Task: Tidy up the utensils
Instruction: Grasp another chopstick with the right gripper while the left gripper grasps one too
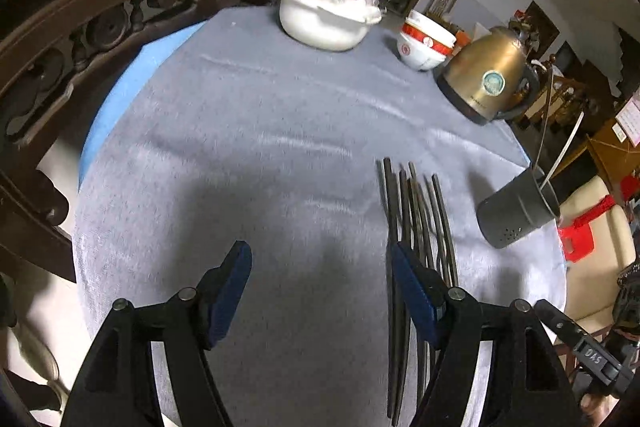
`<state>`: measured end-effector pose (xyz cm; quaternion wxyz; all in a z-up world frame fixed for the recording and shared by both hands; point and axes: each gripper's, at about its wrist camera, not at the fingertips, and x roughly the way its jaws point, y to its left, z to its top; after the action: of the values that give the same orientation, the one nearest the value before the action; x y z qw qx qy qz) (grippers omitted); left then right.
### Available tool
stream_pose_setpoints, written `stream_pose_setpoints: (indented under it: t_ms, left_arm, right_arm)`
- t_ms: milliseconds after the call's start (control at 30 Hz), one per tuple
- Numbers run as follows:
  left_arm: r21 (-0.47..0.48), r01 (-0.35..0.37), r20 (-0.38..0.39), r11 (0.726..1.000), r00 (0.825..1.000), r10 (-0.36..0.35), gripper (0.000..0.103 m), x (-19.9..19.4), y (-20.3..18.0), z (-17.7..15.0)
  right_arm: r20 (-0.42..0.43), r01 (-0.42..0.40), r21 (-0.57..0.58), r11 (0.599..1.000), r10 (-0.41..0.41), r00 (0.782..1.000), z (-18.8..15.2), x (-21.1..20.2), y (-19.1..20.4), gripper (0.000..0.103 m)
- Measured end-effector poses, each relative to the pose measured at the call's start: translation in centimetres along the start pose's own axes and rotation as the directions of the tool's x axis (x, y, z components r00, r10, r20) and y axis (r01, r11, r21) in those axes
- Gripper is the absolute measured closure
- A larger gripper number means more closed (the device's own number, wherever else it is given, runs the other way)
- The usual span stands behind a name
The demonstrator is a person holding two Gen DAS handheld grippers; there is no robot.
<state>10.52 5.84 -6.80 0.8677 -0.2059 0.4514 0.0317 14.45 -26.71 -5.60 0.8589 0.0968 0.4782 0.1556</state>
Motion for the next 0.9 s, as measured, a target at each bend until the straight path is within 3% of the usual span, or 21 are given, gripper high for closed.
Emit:
stream_pose_setpoints:
  t_ms: [67, 167, 233, 567, 767, 900]
  left_arm:
    - [0.015, 0.003, -0.012, 1.000, 1.000, -0.003, 0.030, 0.1, -0.5, -0.3]
    - [0.037, 0.014, -0.040, 0.999, 0.999, -0.013, 0.030, 0.5, -1.1, -0.6]
    - [0.048, 0.012, -0.052, 0.999, 0.999, -0.009, 0.030, 0.7, -1.3, -0.7]
    - [0.077, -0.002, -0.127, 0.997, 0.992, 0.012, 0.030, 1.9, -1.1, -1.8]
    - [0.089, 0.004, -0.144, 0.996, 0.990, 0.009, 0.030, 2.2, -1.1, -1.9]
    - [0.088, 0.008, -0.153, 0.996, 0.988, 0.006, 0.030, 2.5, -1.0, -1.8]
  right_arm:
    - [-0.040, -0.007, -0.029, 1.000, 0.006, 0.999, -0.1, 1.0, 0.7, 0.037]
    - [-0.098, -0.020, -0.075, 0.997, 0.012, 0.995, -0.2, 2.3, 2.0, 0.055]
    - [-0.127, -0.024, -0.085, 0.996, 0.013, 0.992, 0.0, 3.1, 2.5, 0.060]
    - [-0.214, -0.011, -0.153, 0.988, -0.022, 0.977, 2.1, 7.9, 6.1, 0.066]
    - [-0.247, -0.001, -0.166, 0.986, -0.041, 0.968, 3.5, 10.1, 7.1, 0.079]
    - [-0.271, -0.020, -0.163, 0.986, -0.026, 0.962, 4.1, 10.9, 7.5, 0.081]
